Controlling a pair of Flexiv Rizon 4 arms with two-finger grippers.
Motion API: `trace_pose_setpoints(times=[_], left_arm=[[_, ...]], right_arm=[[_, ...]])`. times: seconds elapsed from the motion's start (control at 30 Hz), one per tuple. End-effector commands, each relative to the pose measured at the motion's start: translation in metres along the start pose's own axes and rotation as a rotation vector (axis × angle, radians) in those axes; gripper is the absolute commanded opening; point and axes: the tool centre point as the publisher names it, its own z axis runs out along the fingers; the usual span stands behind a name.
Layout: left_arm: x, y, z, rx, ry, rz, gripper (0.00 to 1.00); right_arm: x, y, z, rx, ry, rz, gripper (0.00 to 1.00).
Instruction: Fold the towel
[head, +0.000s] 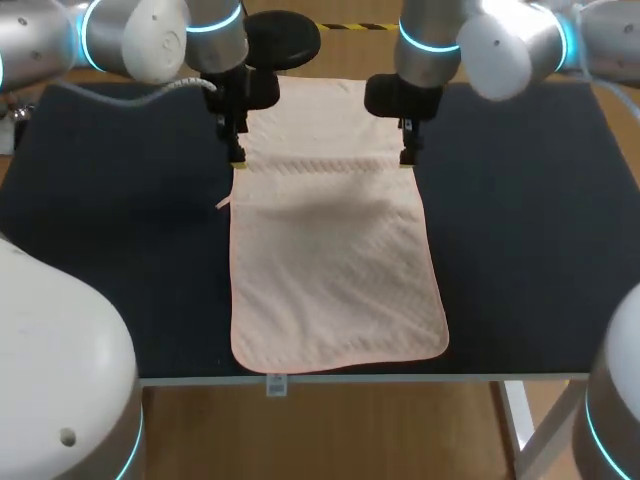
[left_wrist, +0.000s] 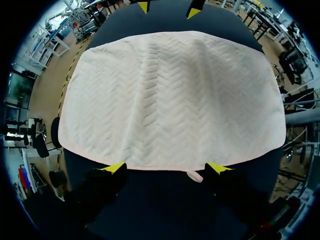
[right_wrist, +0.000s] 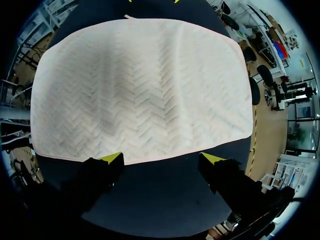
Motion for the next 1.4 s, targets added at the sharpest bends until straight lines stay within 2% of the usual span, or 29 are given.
trace_pose_setpoints(times=[0.03,0.27,0.3,0.33,0.37,0.43,0.47,0.53,0.57,0.63,0.87,1.4], left_arm=[[-0.007,-0.007,0.015,-0.027,0.025,0.010,1.00],[-0.003,-0.011,0.034,-0.062,0.062,0.027,1.00],[-0.002,-0.011,0.036,-0.013,0.075,0.003,1.00],[-0.002,-0.009,0.038,-0.004,0.084,-0.013,1.00],[-0.002,-0.009,0.040,-0.045,0.077,0.005,1.00],[0.000,-0.010,0.043,-0.008,0.086,-0.015,1.00],[0.001,-0.010,0.045,-0.034,0.082,-0.004,1.00],[0.002,-0.010,0.049,-0.004,0.096,-0.022,1.00],[0.003,-0.010,0.051,-0.030,0.089,-0.008,1.00],[0.004,-0.011,0.054,-0.013,0.099,-0.014,1.00],[0.002,-0.012,0.068,-0.031,0.104,-0.001,1.00],[0.003,-0.010,0.078,-0.038,0.081,-0.010,1.00]], right_arm=[[-0.003,-0.002,0.014,-0.001,0.010,0.013,1.00],[-0.003,-0.003,0.027,0.011,0.020,0.023,1.00],[-0.003,-0.003,0.029,0.013,0.021,0.022,1.00],[-0.003,-0.003,0.031,0.017,0.022,0.018,1.00],[-0.003,-0.002,0.033,0.018,0.025,0.011,1.00],[-0.003,-0.002,0.037,0.022,0.034,0.003,1.00],[-0.003,-0.002,0.039,0.024,0.038,-0.003,1.00],[-0.002,-0.002,0.043,0.025,0.046,-0.011,1.00],[-0.002,-0.002,0.045,0.026,0.050,-0.017,1.00],[-0.001,-0.003,0.048,0.027,0.052,-0.020,1.00],[0.001,-0.002,0.056,0.028,0.069,-0.038,1.00],[0.003,-0.004,0.069,0.024,0.083,-0.079,1.00]])
